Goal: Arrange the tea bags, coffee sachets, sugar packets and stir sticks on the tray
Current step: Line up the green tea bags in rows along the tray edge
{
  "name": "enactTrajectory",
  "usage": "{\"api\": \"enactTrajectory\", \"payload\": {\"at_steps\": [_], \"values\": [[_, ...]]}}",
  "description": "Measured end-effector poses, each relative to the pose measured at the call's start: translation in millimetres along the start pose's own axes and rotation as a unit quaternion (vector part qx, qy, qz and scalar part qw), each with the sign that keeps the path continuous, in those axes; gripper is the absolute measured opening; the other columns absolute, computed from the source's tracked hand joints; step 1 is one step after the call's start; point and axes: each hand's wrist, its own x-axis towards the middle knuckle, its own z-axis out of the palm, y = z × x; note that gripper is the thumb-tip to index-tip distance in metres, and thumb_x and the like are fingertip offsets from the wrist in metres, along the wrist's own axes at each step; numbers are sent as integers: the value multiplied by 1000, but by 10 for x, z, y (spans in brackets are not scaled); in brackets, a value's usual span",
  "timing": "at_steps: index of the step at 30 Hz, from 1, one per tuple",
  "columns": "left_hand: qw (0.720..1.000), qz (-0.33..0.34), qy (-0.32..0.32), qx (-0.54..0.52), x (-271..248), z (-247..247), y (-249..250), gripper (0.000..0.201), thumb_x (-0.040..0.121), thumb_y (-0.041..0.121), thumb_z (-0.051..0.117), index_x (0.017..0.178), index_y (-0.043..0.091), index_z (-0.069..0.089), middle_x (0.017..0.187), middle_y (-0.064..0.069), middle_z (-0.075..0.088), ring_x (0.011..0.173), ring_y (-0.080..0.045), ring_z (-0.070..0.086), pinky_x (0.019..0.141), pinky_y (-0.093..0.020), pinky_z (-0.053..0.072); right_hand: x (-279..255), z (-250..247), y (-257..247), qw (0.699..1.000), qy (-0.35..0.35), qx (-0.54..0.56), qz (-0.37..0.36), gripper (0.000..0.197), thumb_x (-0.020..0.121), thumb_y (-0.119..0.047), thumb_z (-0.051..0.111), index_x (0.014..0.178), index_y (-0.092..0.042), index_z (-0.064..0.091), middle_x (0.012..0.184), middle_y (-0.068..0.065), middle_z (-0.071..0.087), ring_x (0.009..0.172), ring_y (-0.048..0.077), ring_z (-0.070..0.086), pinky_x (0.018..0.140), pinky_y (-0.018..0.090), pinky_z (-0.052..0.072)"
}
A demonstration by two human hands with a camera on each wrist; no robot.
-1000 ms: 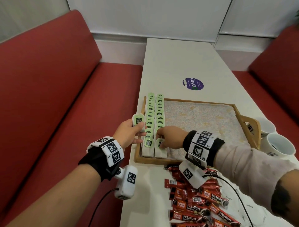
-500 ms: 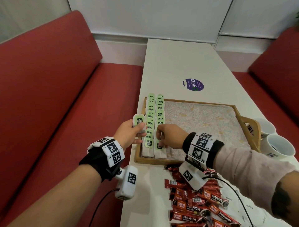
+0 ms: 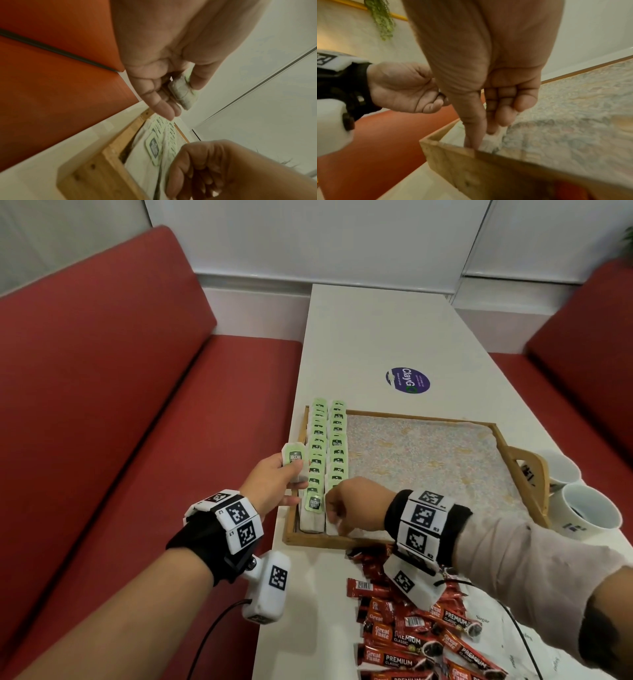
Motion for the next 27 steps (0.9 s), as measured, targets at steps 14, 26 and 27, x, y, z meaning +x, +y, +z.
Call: {"api": "enactTrajectory", "payload": {"at_steps": [14,26,27], "values": [[972,57,-79,212,-78,-23,-45,16,86,11,67,76,22,61,67,0,54,66,-11,56,53,-13,42,11,-285,-93,971,140,193,-5,12,88,-20,67,98,-17,61,85,3,67,52,6,54,52,16,46],[917,23,-32,397,-89,-43,-44,4,82,21,69,84,24,68,79,6,71,57,-4,62,61,-21,52,-61,-372,18,974,152,162,39,6,90,-14,62,86,-17,58,75,-4,59,52,7,52,49,18,39],[904,27,-37,425,-96,-39,-35,7,79,21,71,81,27,68,80,8,70,61,-3,62,66,-22,53,-66,-373,28,974,152,163,42,6,90,-14,62,86,-17,58,73,-6,59,52,8,52,48,17,38]]}}
